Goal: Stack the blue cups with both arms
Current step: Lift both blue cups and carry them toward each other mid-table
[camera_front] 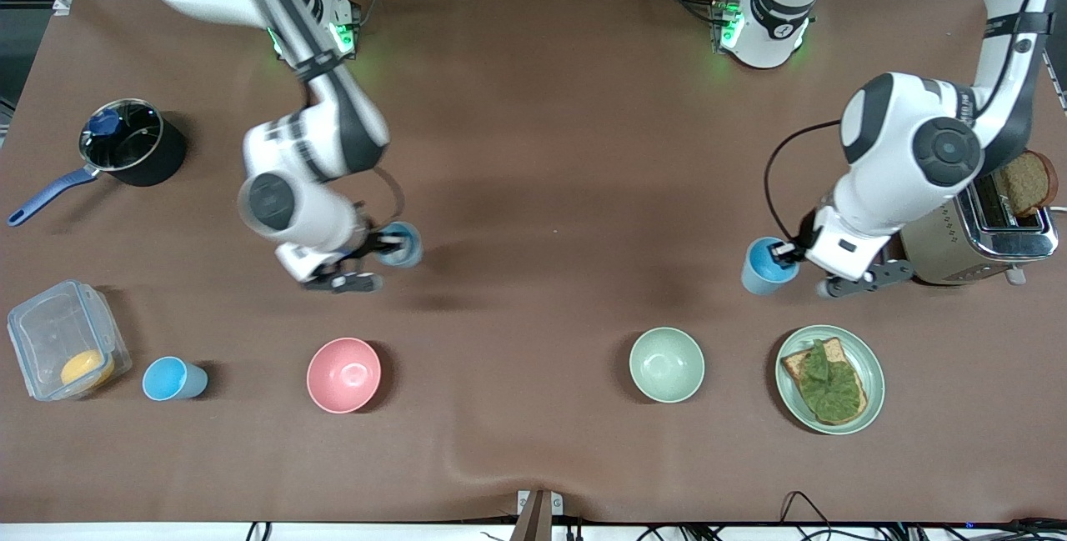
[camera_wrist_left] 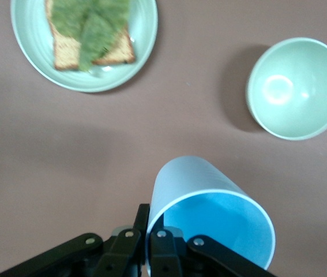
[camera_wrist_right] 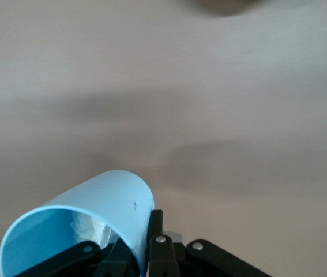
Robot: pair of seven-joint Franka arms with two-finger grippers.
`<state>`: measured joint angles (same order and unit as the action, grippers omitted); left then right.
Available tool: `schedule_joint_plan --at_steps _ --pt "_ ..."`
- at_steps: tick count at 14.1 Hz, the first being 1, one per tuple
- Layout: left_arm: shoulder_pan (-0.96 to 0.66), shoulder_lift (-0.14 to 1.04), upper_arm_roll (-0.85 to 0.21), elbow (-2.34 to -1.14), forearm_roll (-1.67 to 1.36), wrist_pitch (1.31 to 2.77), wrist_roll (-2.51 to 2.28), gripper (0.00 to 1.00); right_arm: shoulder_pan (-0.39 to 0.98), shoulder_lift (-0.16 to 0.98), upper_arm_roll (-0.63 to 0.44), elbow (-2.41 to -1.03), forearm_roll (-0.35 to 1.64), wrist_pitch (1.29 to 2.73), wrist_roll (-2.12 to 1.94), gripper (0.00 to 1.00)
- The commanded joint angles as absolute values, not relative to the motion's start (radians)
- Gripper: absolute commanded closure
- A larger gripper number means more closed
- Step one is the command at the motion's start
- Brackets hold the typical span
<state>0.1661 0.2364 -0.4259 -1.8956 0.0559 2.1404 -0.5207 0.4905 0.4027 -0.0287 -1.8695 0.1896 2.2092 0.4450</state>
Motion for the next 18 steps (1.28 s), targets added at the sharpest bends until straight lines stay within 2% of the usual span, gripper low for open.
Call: schedule_joint_plan --at_steps 1,5,9,12,13,14,15,18 --pt "0.172 0.229 -0.471 -1.867 0.018 2.098 -0.558 1.0 0.604 0.423 -0.044 -1.864 0.23 2.298 0.596 1.0" --pt "0.172 0.229 -0.492 -1.867 0.018 2.094 -0.584 1.0 0.754 0.495 -0.046 -1.847 0.36 2.354 0.681 1.0" --pt "0.164 0.232 -0.505 -1.867 0.018 2.092 -0.592 1.0 0.828 0.612 -0.046 -1.793 0.365 2.445 0.774 1.0" --pt "0.164 0.232 -0.52 -1.867 0.017 2.091 -0.609 1.0 0.83 0.629 -0.046 -1.756 0.364 2.438 0.793 1.0" --pt "0.164 0.235 -0.522 -1.867 0.018 2.091 -0.611 1.0 0.827 0.629 -0.048 -1.755 0.364 2.436 0.792 0.94" --pt "0.163 0.236 -0.529 -1.867 0.018 2.088 -0.611 1.0 0.827 0.629 -0.048 -1.75 0.364 2.433 0.793 0.52" --pt "0.163 0.236 -0.532 -1.867 0.018 2.079 -0.612 1.0 0.828 0.627 -0.049 -1.752 0.362 2.433 0.796 0.01" --pt "0.164 0.236 -0.554 -1.867 0.017 2.063 -0.617 1.0 0.828 0.612 -0.051 -1.746 0.362 2.43 0.792 0.0"
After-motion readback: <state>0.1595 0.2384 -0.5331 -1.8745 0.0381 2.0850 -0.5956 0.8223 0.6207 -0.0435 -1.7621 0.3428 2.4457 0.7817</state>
